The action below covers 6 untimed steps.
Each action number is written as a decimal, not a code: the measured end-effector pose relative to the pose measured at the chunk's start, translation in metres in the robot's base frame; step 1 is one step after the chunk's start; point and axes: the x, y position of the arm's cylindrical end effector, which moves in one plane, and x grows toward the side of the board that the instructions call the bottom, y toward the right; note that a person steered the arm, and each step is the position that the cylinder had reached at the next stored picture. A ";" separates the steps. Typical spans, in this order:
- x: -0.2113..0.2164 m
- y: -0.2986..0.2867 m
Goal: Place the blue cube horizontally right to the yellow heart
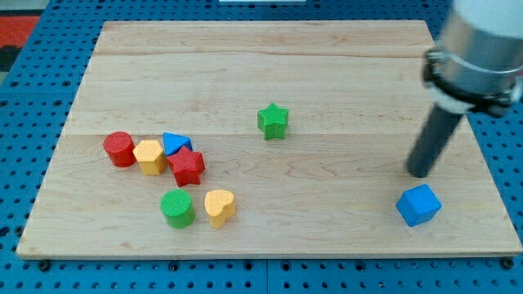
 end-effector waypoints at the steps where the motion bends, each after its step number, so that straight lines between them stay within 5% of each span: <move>1: 0.068 0.064; 4: 0.065 -0.050; 5: 0.062 -0.043; 6: 0.111 -0.002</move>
